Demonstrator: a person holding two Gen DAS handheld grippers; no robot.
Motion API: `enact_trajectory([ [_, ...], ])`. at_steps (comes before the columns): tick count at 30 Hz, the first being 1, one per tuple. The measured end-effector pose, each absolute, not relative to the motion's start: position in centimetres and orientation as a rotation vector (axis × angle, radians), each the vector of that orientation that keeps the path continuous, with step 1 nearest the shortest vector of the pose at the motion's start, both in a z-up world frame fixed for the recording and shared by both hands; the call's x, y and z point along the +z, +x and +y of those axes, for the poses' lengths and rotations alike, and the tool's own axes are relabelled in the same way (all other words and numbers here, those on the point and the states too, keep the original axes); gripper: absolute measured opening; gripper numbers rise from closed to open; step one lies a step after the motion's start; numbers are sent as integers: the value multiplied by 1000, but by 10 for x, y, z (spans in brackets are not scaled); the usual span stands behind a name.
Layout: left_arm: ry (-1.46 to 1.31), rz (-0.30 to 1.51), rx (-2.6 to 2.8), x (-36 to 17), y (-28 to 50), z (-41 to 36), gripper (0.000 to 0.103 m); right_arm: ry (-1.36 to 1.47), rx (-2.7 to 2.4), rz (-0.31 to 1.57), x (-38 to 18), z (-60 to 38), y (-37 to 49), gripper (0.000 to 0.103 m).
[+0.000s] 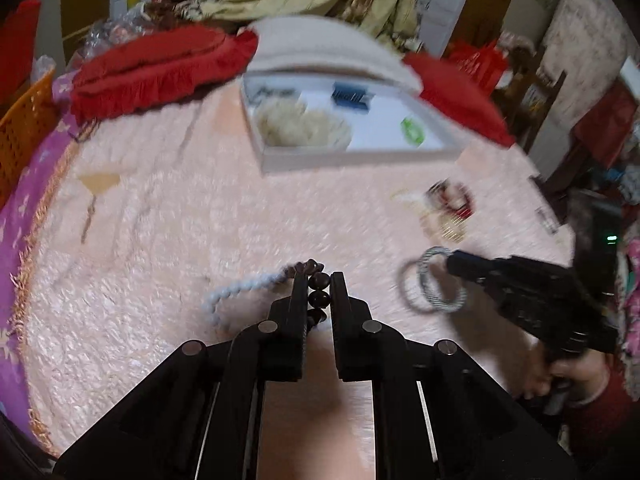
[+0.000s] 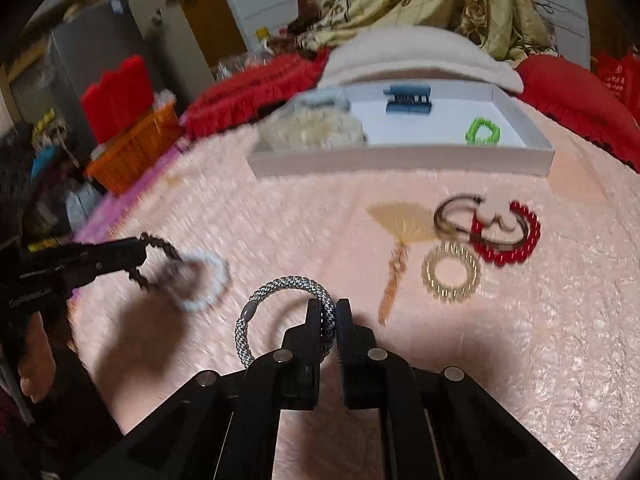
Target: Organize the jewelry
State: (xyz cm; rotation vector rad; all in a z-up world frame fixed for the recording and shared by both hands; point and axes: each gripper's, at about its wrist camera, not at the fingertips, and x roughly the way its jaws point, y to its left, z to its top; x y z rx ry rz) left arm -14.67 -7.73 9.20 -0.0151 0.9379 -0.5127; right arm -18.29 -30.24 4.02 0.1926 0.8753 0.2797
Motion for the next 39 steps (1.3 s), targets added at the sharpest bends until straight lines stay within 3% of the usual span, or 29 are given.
enact_trajectory([
  [9,-32,837,-598,164,-124,-105,9,250,242,748,104,-340,-159,7],
  [15,48,820,-584,181,-68,-153,10,247,164,752,119,-372,-106,7],
  [24,126,912,-507,133,35,-231,10,336,44,861,74,-408,-15,7],
  [33,112,984,-509,88,78,-260,10,348,3,904,41,-422,11,7],
  [35,96,1002,-503,83,82,-260,12,369,-4,906,37,-428,11,7],
  [37,79,1021,-498,80,84,-260,25,395,-4,918,33,-432,11,8],
  [39,63,1018,-492,79,83,-257,39,416,-1,930,31,-437,11,24],
])
